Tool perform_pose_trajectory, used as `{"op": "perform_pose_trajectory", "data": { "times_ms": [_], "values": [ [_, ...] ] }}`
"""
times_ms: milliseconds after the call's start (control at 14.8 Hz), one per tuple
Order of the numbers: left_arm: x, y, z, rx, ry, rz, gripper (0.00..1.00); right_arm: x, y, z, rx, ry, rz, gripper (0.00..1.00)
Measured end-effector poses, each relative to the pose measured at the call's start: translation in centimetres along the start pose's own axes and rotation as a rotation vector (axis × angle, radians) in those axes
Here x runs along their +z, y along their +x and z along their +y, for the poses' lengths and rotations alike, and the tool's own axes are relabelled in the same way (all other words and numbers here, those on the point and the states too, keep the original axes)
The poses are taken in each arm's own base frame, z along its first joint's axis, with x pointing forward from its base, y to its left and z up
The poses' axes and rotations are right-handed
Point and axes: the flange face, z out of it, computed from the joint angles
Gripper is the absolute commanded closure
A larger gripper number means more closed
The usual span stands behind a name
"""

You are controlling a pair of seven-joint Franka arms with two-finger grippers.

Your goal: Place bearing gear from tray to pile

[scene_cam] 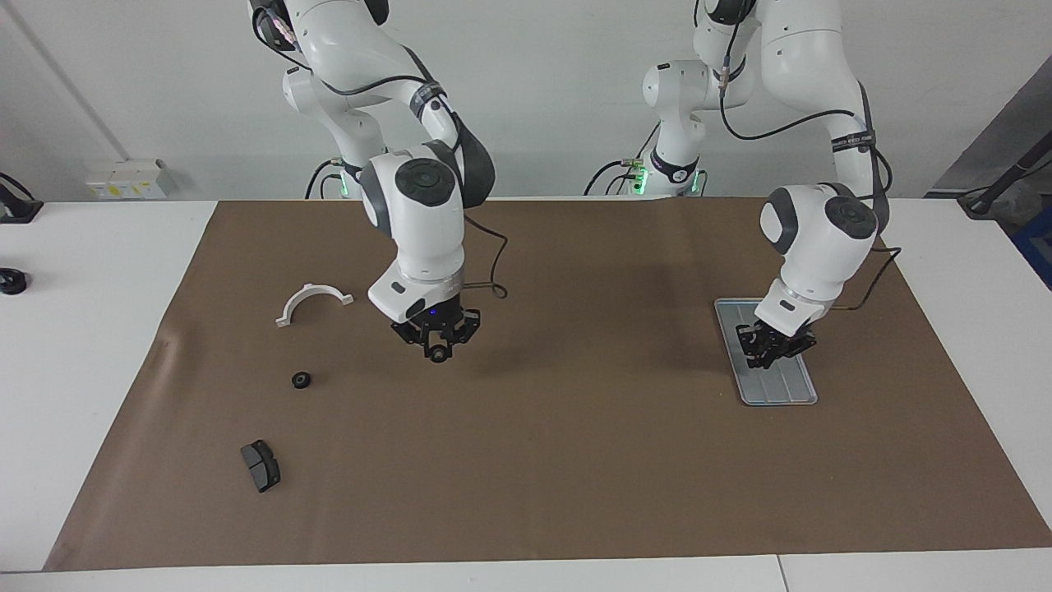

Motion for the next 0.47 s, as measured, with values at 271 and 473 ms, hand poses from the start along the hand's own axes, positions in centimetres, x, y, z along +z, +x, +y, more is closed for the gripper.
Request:
{"op": "perform_pose_trajectory", "data": {
  "times_ms": [271, 473],
  "values": [
    [-1.3, 0.8, 7.0, 0.089, -0.02, 0.013, 1.0, 2.4, -0.7, 4.2, -0.03, -0.005, -0.036, 1.0],
    [-1.3, 0.3, 14.9, 0.177, -0.041, 0.013, 1.0, 4.9, -1.6, 6.6, -0.07, 0.01, -0.014, 1.0]
  ]
}}
